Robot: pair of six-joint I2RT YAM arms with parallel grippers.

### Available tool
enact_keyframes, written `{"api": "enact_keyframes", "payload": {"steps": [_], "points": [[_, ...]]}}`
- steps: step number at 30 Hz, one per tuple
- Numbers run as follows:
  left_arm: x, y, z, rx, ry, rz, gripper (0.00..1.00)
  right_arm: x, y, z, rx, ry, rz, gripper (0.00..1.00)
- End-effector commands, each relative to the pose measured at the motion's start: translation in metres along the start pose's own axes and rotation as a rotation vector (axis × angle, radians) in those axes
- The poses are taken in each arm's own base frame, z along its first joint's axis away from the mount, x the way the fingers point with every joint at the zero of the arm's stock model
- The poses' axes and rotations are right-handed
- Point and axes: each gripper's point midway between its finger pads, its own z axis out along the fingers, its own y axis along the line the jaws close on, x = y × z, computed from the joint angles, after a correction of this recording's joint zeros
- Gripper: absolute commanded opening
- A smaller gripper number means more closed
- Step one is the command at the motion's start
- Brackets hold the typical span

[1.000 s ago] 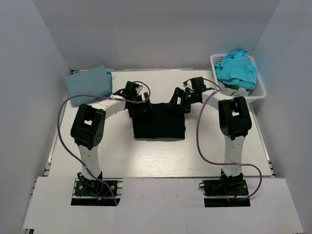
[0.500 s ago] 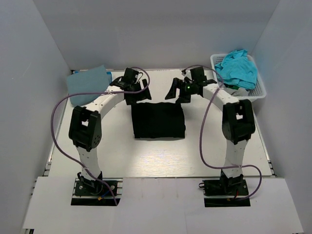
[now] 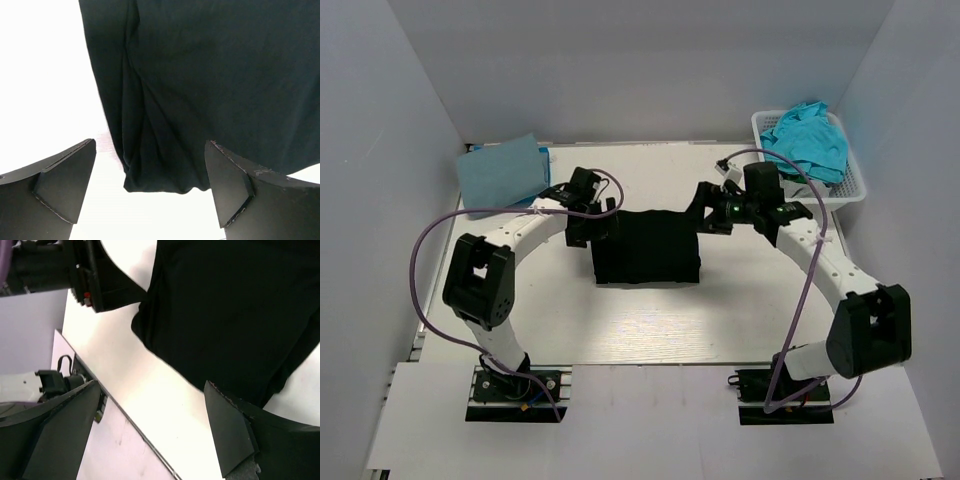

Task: Fold and stack the t-shirts
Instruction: Put the neatly folded tshirt into the corner of the board with the left arm

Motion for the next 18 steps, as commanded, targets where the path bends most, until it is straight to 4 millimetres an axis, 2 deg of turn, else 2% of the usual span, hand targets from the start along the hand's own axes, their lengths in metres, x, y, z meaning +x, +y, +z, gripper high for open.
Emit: {"api": "enact_keyframes", "payload": {"steps": [1,2,4,5,10,14,16,17,18], "points": [[0.001,-0.009,0.004,0.047,-0.027,0.026,1.0,0.007,0.015,-0.018,-0.033,-0.021,-0.042,0.9],[0.002,-0.009,0.006,0.049,-0.029,0.016,1.0,0.007,0.02,-0.024,-0.038,-0.035,-0.056,0.9],[0.004,-0.008,0.014,0.048,-0.028,0.016,1.0,0.015,0.017,-0.031,-0.017,-0.036,-0.053,0.9],[0.007,-0.003,0.026,0.026,-0.021,0.015,1.0,0.015,0.021,-0.036,-0.017,-0.051,-0.07,0.9],[0.017,0.011,0.054,-0.024,0.002,0.014,1.0,0.03,0.012,-0.039,0.008,-0.034,-0.073,0.9],[0.028,0.028,0.071,-0.106,0.034,-0.004,1.0,0.034,0.008,-0.04,0.021,-0.03,-0.07,0.9],[0.031,0.025,0.077,-0.083,0.041,0.009,1.0,0.034,0.009,-0.041,0.019,-0.034,-0.073,0.9],[0.03,0.017,0.077,-0.042,0.045,0.008,1.0,0.033,0.008,-0.04,0.022,-0.036,-0.074,0.9],[0.039,0.018,0.08,-0.02,0.062,0.025,0.98,0.032,0.009,-0.041,0.023,-0.041,-0.076,0.9]]}}
